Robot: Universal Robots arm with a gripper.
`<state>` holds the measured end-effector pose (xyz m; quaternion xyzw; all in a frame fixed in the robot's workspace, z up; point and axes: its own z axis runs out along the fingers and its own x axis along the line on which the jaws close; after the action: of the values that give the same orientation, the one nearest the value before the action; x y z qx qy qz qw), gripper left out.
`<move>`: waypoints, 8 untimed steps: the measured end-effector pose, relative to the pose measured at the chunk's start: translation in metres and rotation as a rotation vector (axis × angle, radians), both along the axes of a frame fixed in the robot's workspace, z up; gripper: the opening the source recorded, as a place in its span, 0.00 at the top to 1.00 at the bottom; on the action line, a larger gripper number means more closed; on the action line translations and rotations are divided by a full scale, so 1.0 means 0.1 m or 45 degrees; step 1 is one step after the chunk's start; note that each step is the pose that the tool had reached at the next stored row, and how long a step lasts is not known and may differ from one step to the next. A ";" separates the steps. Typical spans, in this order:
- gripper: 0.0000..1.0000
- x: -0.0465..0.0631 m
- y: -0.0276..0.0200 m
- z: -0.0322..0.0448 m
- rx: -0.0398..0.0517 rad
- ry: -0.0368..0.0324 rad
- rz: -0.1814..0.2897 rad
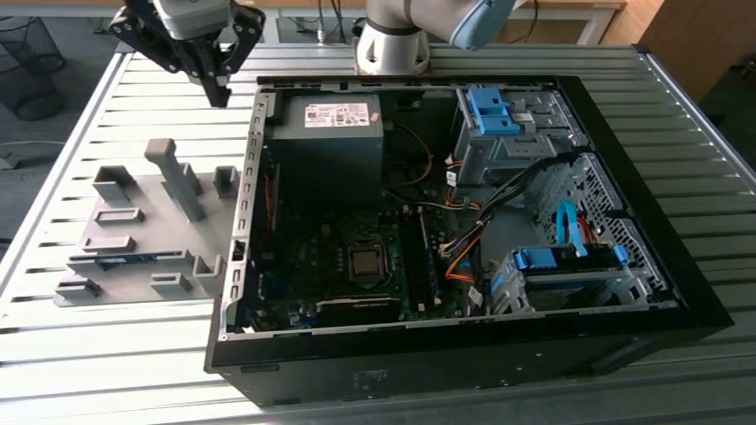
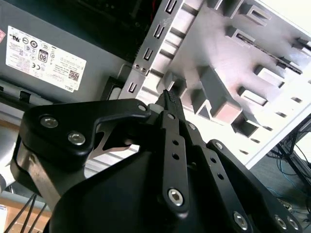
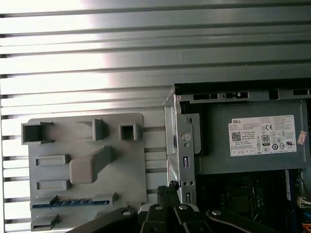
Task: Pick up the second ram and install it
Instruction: 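Reach for the second ram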
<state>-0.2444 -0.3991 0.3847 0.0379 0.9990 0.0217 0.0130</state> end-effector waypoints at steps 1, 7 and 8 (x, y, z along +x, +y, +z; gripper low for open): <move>0.90 -0.02 -0.006 -0.001 0.000 0.0004 0.000; 0.90 -0.13 -0.113 -0.006 0.000 0.0019 0.000; 0.90 -0.16 -0.133 -0.007 0.000 0.0022 0.000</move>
<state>-0.2600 -0.4124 0.3840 0.0379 0.9990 0.0216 0.0121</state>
